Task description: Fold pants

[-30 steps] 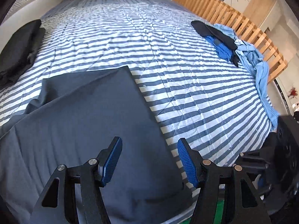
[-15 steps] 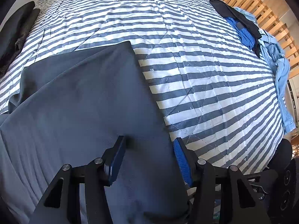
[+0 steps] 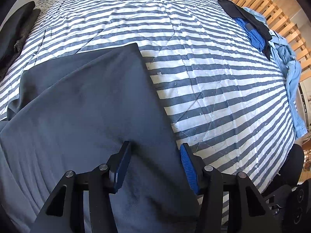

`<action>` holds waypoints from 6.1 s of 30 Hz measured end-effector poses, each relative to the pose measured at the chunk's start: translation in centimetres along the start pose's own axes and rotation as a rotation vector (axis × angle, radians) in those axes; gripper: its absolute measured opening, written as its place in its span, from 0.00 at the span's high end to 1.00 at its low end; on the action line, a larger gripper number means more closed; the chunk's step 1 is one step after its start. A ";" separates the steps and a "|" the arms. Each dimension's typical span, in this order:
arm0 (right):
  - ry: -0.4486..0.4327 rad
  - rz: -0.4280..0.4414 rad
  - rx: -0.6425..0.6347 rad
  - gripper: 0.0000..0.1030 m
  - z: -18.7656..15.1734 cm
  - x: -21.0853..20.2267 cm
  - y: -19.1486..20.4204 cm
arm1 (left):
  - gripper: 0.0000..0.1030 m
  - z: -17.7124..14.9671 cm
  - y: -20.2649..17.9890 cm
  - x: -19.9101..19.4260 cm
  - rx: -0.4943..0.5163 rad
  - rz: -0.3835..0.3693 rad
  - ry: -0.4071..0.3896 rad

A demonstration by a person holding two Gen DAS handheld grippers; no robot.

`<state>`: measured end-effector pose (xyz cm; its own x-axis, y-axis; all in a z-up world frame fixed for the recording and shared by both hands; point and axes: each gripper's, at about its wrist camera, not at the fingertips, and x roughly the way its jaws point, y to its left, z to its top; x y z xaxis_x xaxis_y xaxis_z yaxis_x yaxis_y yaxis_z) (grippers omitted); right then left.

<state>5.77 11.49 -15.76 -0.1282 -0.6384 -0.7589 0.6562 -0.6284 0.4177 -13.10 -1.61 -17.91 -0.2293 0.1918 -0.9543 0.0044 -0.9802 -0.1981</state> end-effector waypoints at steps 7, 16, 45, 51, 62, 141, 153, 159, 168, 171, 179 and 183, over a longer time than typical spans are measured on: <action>-0.043 -0.012 0.040 0.97 -1.0 -2.5 -0.6 | 0.47 -0.3 1.4 -0.8 -0.031 -0.043 -0.007; -0.001 0.015 0.068 0.86 0.1 -0.1 -2.1 | 0.47 -0.8 1.6 -2.8 -0.031 -0.063 -0.035; 0.080 0.114 0.027 0.90 -0.9 -0.2 -1.7 | 0.46 -7.1 3.7 -10.0 -0.041 -0.039 -0.188; -0.041 0.072 0.218 0.88 0.7 -4.3 -7.5 | 0.40 -14.3 -1.2 -8.6 0.023 0.008 -0.226; -0.026 0.026 0.382 0.73 12.1 1.6 -13.2 | 0.40 -16.0 -7.5 -3.4 0.092 0.145 -0.242; -0.147 -0.127 0.693 0.98 9.8 -8.3 -17.5 | 0.69 -14.4 -11.3 -11.8 0.165 -0.241 -0.263; -0.171 -0.048 0.638 0.98 9.9 -9.0 -16.9 | 0.91 0.3 -1.8 -4.9 -0.008 0.044 -0.277; -0.168 -0.021 0.623 0.98 10.1 -8.7 -16.4 | 0.91 2.9 0.3 -0.5 -0.057 0.037 -0.243; -0.163 -0.028 0.615 0.98 11.0 -8.7 -15.7 | 0.90 0.0 0.9 -7.0 -0.047 0.062 -0.336; -0.166 -0.028 0.586 0.98 11.6 -9.4 -14.4 | 0.90 -3.5 0.7 -9.9 -0.050 0.063 -0.366; -0.140 -0.061 0.514 0.98 13.8 -9.3 -11.4 | 0.54 -13.4 -7.9 -10.4 0.063 -0.086 -0.338; -0.084 -0.033 0.506 0.98 14.2 -8.4 -11.3 | 0.54 -14.4 -13.9 -8.5 0.159 -0.094 -0.363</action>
<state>-11.16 17.65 -7.05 -0.2157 -0.6353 -0.7415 0.2114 -0.7718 0.5997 2.86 11.14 -10.25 -0.5504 0.2791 -0.7869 -0.1770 -0.9600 -0.2168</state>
